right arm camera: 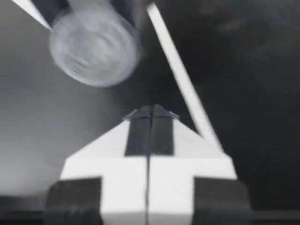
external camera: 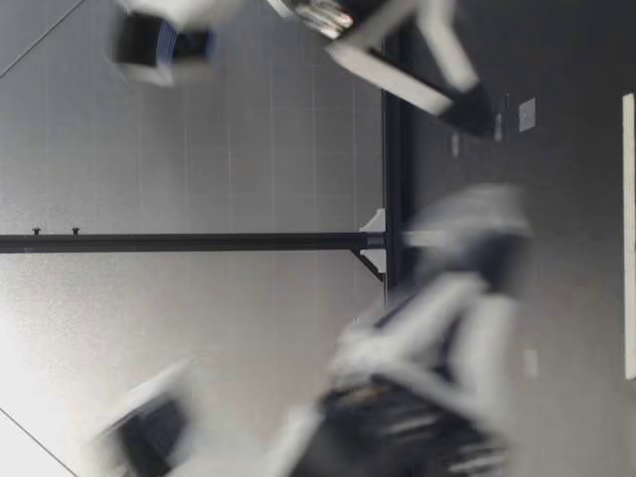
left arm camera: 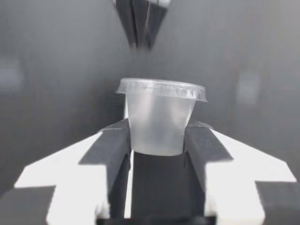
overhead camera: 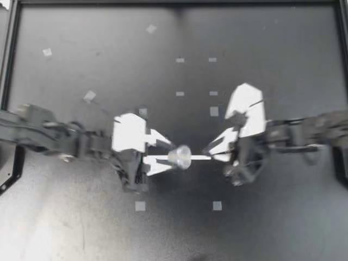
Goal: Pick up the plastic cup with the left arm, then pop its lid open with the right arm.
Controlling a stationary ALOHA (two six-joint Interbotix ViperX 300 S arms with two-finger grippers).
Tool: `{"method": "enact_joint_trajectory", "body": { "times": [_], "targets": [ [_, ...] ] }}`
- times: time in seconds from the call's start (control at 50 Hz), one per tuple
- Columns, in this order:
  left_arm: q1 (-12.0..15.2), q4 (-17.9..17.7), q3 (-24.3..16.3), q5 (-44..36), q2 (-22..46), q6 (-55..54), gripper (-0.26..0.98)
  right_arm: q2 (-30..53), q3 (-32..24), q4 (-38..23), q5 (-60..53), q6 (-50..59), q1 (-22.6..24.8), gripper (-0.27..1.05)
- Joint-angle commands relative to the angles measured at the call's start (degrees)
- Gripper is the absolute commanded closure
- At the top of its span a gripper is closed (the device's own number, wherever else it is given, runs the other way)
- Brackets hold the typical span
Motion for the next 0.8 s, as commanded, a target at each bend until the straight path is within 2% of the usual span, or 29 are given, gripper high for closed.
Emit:
{"method": "enact_joint_trajectory", "body": {
  "times": [0.0,0.08,0.1,0.16,0.22,0.34,0.46,0.54,0.78],
  "targets": [
    [0.6,-0.3,2.7,-10.8,-5.9,0.6,0.62,-5.9,3.2,0.2,-5.6,5.3,-0.1,0.67],
    [0.9,-1.7,7.6,-25.0,-8.1,2.0,0.62,-9.3,7.3,0.2,-17.0,14.3,0.0,0.43],
    [0.9,-2.5,9.1,-29.6,-8.3,2.4,0.62,-9.7,8.5,0.2,-21.2,17.6,-0.1,0.33],
    [0.9,-4.6,11.9,-37.8,-7.6,2.6,0.62,-9.1,10.2,0.4,-31.0,24.6,0.0,0.12],
    [0.8,-5.4,13.0,-42.1,-6.2,2.5,0.62,-6.8,10.3,0.4,-39.2,30.2,-0.1,0.01],
    [0.3,-5.4,10.5,-42.5,-2.5,2.3,0.62,0.2,7.3,0.3,-49.0,34.6,-0.1,0.08],
    [-0.4,-5.4,5.9,-40.3,1.1,3.0,0.62,6.7,2.5,-1.6,-50.6,36.3,-0.1,0.09],
    [-0.4,-5.4,4.5,-38.2,2.2,3.2,0.62,8.8,0.8,-3.5,-50.8,37.7,-0.1,0.09],
    [-0.4,-5.3,4.5,-36.4,2.4,3.3,0.62,8.4,0.0,-4.6,-50.7,37.9,-0.1,0.09]
  ]
}}
